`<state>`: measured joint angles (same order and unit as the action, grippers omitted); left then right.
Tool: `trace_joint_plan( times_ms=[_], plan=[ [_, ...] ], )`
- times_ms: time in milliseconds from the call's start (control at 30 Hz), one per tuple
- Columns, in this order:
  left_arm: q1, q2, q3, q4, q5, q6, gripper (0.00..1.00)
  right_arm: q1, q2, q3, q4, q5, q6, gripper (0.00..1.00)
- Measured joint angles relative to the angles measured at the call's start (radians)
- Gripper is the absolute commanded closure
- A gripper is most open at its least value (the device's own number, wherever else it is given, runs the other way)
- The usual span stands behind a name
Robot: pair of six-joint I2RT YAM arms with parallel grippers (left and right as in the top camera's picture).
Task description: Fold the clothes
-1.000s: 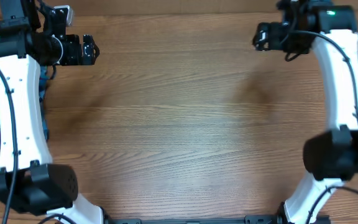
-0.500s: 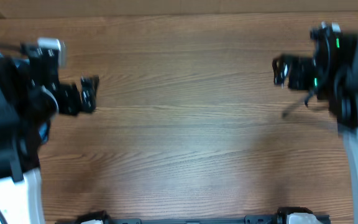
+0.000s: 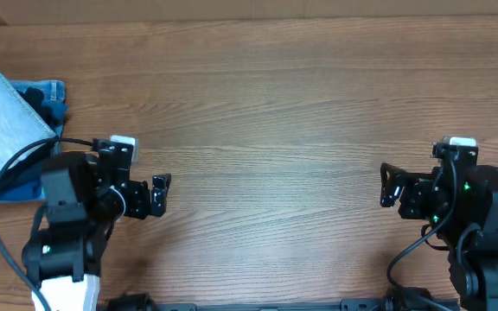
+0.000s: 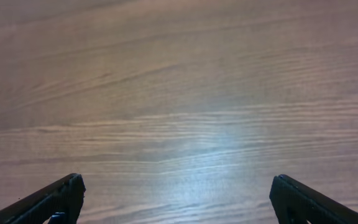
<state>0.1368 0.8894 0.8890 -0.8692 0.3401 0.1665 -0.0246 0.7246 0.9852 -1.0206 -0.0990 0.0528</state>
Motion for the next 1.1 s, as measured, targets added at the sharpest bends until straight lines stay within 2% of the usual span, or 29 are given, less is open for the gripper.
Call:
trace_joint_plan(
  times_ms=[600,700,867,1000,1067,1100],
  plan=[
    [0.0,0.399,-0.006,0.001,0.0,0.0,0.0,0.0,-0.047,-0.007,-0.01,0.003,0.0,0.0],
    [0.0,0.468,-0.006,0.001,-0.002,0.0,0.0,0.0,-0.127,-0.01,-0.028,0.013,-0.001,0.0],
    [0.0,0.528,-0.006,0.005,-0.003,0.0,0.0,0.0,-0.409,-0.074,-0.054,0.021,0.0,0.0],
    [0.0,0.542,-0.006,0.009,-0.004,0.0,0.0,0.0,-0.675,-0.289,0.07,0.021,-0.001,0.0],
    [0.0,0.542,-0.006,0.009,-0.004,0.0,0.0,0.0,-0.71,-0.359,0.135,0.022,0.0,0.0],
    [0.0,0.542,-0.006,0.008,-0.005,0.0,0.0,0.0,-0.714,-0.414,0.236,0.021,-0.001,0.0]
  ],
)
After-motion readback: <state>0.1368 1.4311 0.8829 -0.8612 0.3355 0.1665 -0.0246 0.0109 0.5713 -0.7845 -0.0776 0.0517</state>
